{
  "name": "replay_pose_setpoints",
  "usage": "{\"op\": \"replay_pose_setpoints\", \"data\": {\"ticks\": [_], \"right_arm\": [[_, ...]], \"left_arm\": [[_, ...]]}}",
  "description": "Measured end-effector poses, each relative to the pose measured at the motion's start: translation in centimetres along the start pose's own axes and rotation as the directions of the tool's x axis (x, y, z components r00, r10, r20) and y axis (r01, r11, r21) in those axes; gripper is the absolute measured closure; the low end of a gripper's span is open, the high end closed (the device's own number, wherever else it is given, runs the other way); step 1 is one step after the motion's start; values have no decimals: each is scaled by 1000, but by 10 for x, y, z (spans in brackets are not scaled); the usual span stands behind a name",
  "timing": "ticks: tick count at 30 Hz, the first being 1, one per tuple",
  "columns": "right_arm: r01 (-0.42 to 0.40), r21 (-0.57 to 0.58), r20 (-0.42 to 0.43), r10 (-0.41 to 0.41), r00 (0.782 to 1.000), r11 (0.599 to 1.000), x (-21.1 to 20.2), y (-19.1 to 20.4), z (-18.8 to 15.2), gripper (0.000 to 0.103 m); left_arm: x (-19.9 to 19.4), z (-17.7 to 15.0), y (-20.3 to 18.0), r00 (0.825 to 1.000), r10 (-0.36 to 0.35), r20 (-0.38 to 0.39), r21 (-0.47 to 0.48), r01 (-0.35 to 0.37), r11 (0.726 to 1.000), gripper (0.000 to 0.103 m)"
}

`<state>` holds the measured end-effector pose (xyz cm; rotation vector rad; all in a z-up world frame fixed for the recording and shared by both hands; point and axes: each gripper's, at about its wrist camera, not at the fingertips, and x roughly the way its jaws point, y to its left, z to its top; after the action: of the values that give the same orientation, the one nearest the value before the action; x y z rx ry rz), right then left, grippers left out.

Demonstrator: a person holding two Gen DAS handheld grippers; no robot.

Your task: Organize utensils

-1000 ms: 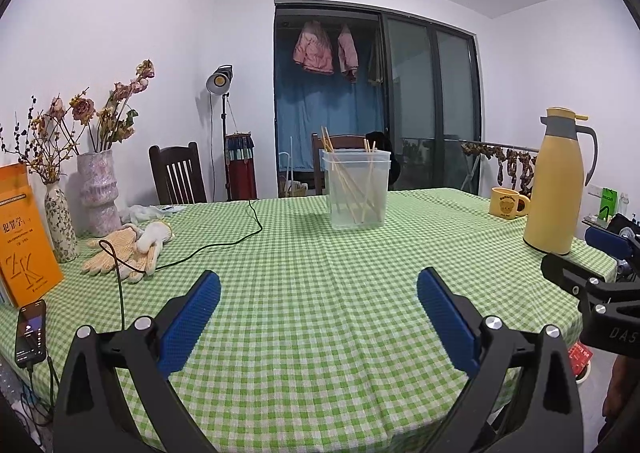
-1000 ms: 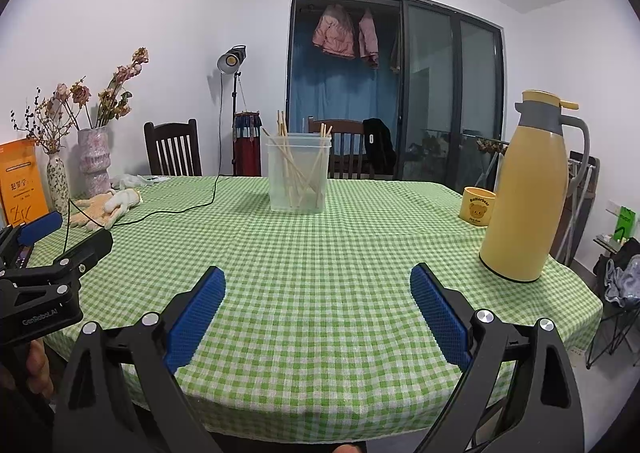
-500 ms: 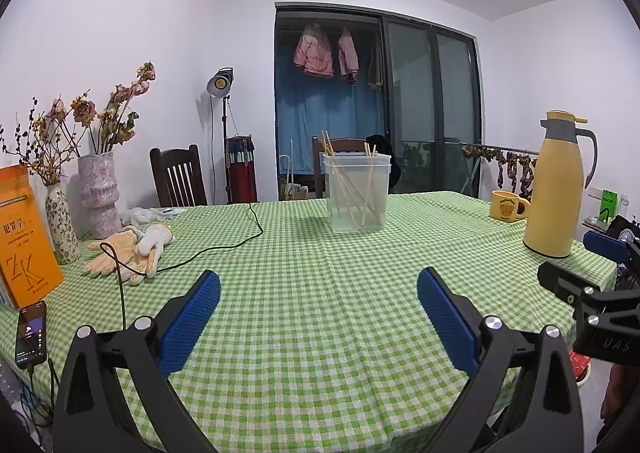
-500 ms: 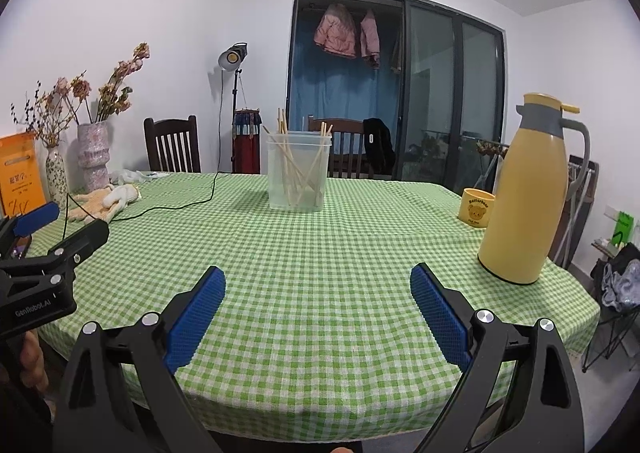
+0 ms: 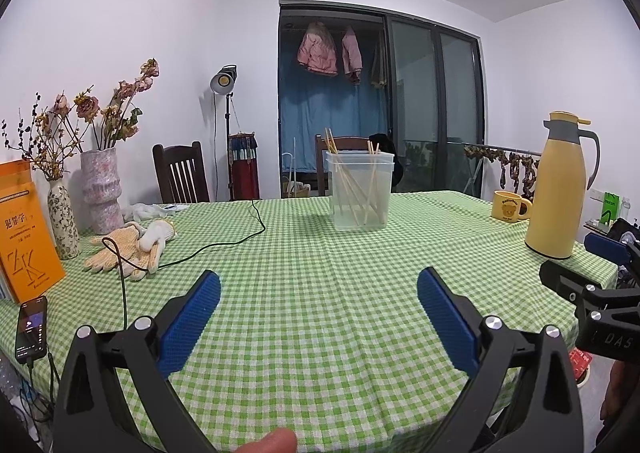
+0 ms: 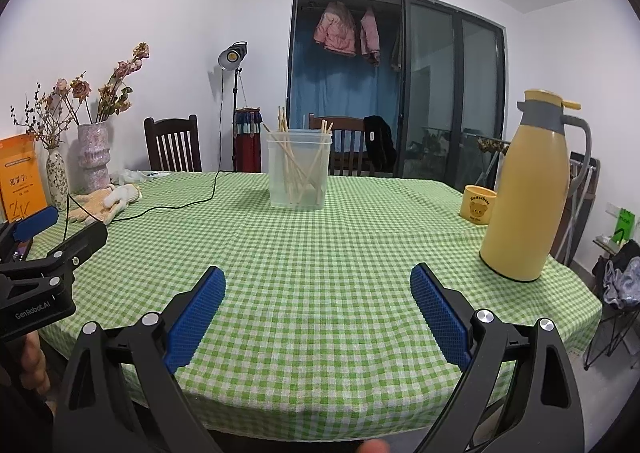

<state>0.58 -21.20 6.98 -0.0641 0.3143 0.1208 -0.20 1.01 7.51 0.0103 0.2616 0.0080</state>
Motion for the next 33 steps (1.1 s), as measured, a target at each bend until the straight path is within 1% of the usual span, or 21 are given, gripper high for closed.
{"op": "replay_pose_setpoints", "data": {"ticks": [7, 12, 16, 19, 23, 26, 28, 30, 32, 33], "right_arm": [[5, 2, -5, -5, 1000, 1000, 1, 0, 0, 13], [6, 3, -7, -6, 1000, 1000, 2, 0, -2, 13], [3, 7, -5, -3, 1000, 1000, 3, 1, -3, 13], [-12, 17, -14, 12, 1000, 1000, 4, 1, -2, 13], [-12, 7, -6, 12, 1000, 1000, 2, 2, -1, 13], [-12, 17, -7, 12, 1000, 1000, 2, 0, 1, 13], [-21, 23, 2, 21, 1000, 1000, -2, -2, 5, 13], [-14, 10, 28, 14, 1000, 1000, -5, -2, 8, 13], [-22, -5, 35, 22, 999, 1000, -1, -4, 14, 13], [-22, -3, 39, 22, 999, 1000, 2, -6, 17, 13]], "left_arm": [[0, 0, 0, 1000, 2, -4, 0, -2, 1000, 7], [3, -2, 1, 1000, -7, -26, -10, 7, 1000, 7], [4, -2, 2, 1000, -5, -23, -10, 5, 1000, 7], [8, -2, 2, 999, -14, -42, -13, 13, 1000, 7], [5, -1, 3, 999, -12, -34, -20, 11, 1000, 7], [8, 4, 1, 998, -25, -55, -14, 25, 1000, 7], [10, 9, 2, 997, -29, -69, -33, 26, 999, 7], [16, 15, 2, 998, -13, -65, -29, 11, 1000, 7], [26, 20, 3, 997, 8, -73, -29, -10, 1000, 7], [34, 23, 6, 997, -1, -79, -40, -2, 999, 7]]}}
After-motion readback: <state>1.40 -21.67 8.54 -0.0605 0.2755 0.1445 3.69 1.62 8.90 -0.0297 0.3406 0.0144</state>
